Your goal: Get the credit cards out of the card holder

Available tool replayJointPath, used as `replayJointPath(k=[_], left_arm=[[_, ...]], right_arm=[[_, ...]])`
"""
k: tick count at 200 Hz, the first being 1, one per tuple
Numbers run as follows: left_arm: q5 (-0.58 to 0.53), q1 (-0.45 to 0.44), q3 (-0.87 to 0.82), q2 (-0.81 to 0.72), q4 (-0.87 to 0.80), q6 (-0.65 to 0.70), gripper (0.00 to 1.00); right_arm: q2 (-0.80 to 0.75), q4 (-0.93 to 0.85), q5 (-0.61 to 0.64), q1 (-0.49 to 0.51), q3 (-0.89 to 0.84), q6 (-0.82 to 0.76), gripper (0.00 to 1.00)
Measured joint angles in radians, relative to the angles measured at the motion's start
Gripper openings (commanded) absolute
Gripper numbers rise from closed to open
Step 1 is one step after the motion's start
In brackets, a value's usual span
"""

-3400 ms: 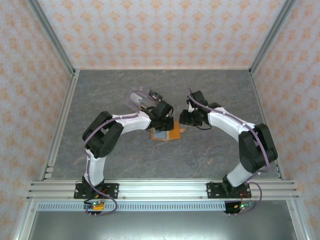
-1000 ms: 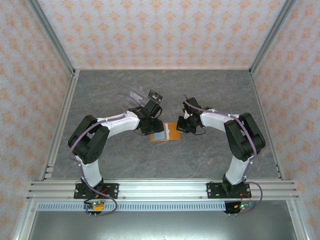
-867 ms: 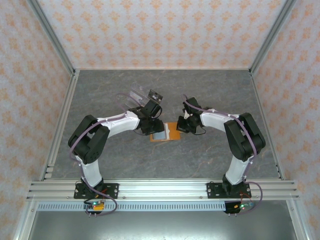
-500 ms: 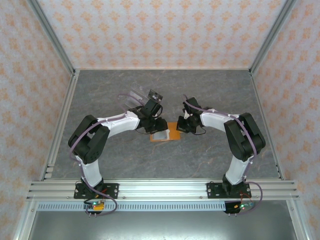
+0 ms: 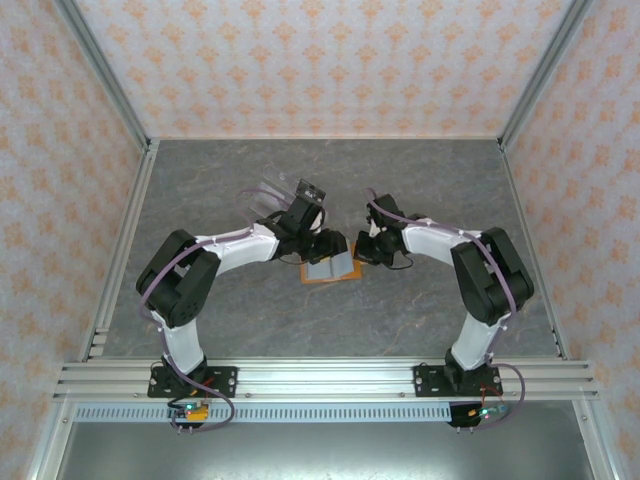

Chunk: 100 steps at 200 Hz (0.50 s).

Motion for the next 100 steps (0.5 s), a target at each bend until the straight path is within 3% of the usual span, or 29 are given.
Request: replayJointPath(k=[49,100], left_arm=[[0.042,0.0,0.006,0.07,0.085,-0.034,0.49],[0.031,0.0,0.009,0.101,0.084,-0.036,0.25]], right_arm=[[-0.121,0.01,0.026,-0.008,-0.031,0.013,0.12],[-0.14,0.013,-0.018,-0.008,-0.032,0.01,0.13]])
